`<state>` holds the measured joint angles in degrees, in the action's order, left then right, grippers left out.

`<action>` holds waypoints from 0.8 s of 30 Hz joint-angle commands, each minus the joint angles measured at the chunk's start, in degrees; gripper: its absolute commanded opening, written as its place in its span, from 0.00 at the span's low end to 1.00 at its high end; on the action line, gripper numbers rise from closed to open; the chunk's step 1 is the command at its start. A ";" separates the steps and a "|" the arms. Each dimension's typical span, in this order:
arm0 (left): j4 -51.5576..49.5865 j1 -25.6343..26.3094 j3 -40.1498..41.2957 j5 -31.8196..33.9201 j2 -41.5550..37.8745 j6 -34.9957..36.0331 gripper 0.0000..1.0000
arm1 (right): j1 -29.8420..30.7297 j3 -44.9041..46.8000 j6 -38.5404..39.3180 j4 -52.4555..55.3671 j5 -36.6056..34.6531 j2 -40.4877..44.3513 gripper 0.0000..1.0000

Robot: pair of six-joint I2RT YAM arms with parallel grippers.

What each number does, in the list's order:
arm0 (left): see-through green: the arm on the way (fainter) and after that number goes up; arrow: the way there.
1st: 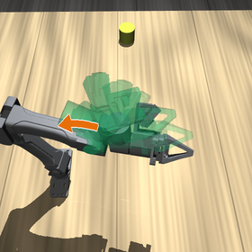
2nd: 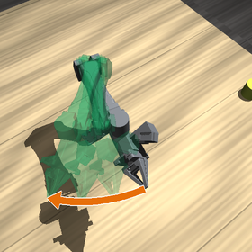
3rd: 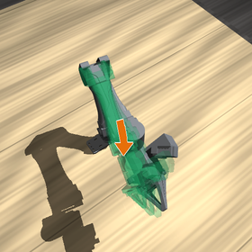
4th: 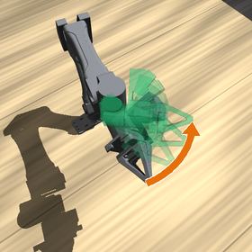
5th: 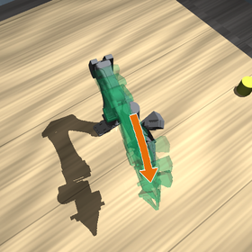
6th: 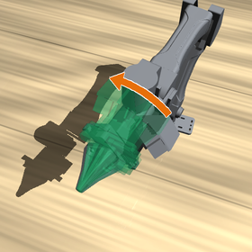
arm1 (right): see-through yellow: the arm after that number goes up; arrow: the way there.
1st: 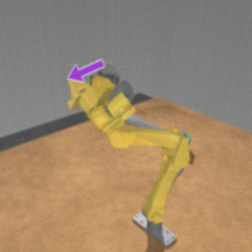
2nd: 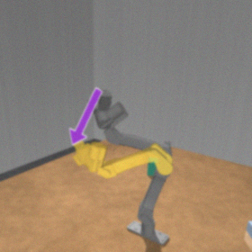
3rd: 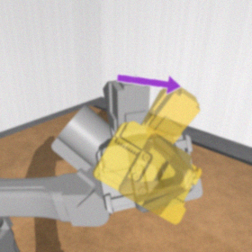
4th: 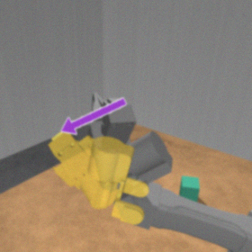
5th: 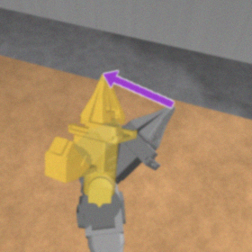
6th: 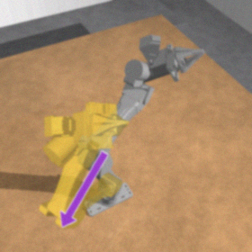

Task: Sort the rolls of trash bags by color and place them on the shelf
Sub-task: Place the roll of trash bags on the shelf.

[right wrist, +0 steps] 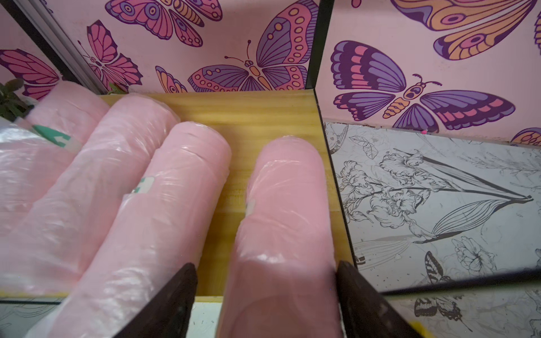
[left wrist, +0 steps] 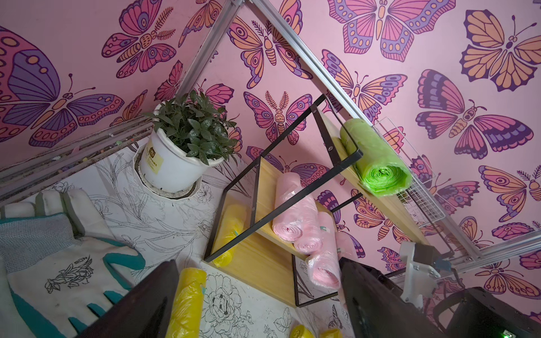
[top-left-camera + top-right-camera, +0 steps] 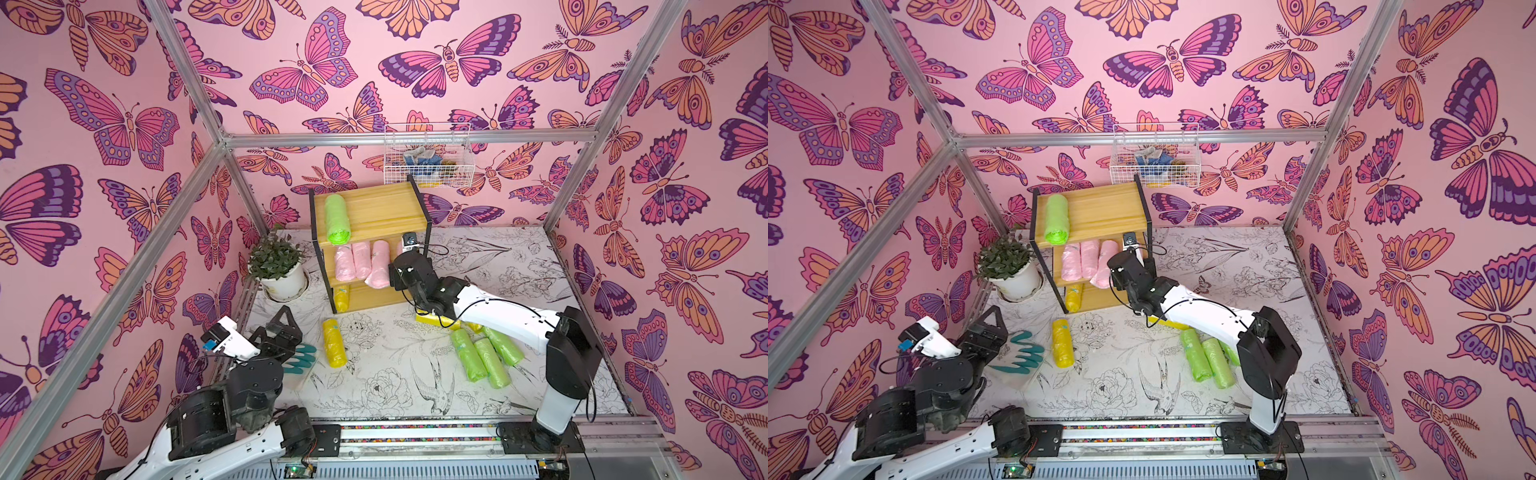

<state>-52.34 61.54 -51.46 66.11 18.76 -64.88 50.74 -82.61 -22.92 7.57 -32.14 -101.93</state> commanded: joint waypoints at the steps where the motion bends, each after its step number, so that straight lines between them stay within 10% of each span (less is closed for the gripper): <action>1: -0.92 0.09 0.72 -2.08 0.14 1.96 0.93 | -0.78 0.52 -2.82 -1.64 2.80 3.65 0.77; 24: -5.67 0.15 1.54 -11.74 4.52 3.89 0.93 | -0.77 8.96 -6.94 -1.68 9.31 14.75 0.76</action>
<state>-56.03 61.54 -48.93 55.42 22.90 -62.57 50.30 -74.74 -27.97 5.82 -24.71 -90.28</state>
